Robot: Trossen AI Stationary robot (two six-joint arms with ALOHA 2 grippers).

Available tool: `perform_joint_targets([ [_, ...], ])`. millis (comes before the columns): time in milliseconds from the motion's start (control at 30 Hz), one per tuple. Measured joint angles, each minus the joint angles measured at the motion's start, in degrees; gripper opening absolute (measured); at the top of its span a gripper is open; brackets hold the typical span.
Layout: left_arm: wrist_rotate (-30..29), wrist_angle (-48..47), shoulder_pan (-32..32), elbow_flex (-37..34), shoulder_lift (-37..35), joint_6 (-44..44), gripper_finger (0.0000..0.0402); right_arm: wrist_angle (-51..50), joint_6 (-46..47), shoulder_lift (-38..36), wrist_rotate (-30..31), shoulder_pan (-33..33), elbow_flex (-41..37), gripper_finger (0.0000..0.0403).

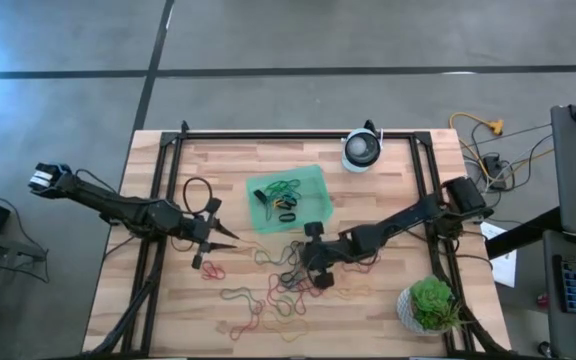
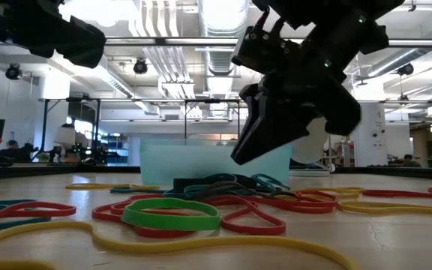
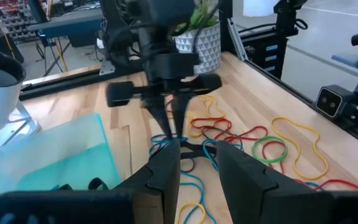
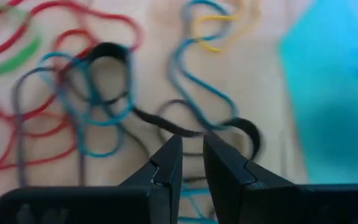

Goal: Pick and place rubber bands into bin
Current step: Put the black rubber band into the green bin

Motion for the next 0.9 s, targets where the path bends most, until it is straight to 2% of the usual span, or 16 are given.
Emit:
perform_joint_targets([
  [367, 0.0, 0.1, 0.0, 0.0, 0.3, 0.0, 0.0091, -1.0, -7.9, 4.9, -0.2, 1.7, 4.3, 0.0059],
  [600, 0.0, 0.1, 0.0, 0.0, 0.9, 0.0, 0.0091, -6.9, -5.0, 4.7, -1.3, 1.6, 6.0, 0.0059],
  [900, 0.0, -0.1, 0.0, 0.0, 0.9, 0.0, 0.0091, -7.4, -5.0, 4.7, -3.0, 1.6, 6.0, 0.0059],
])
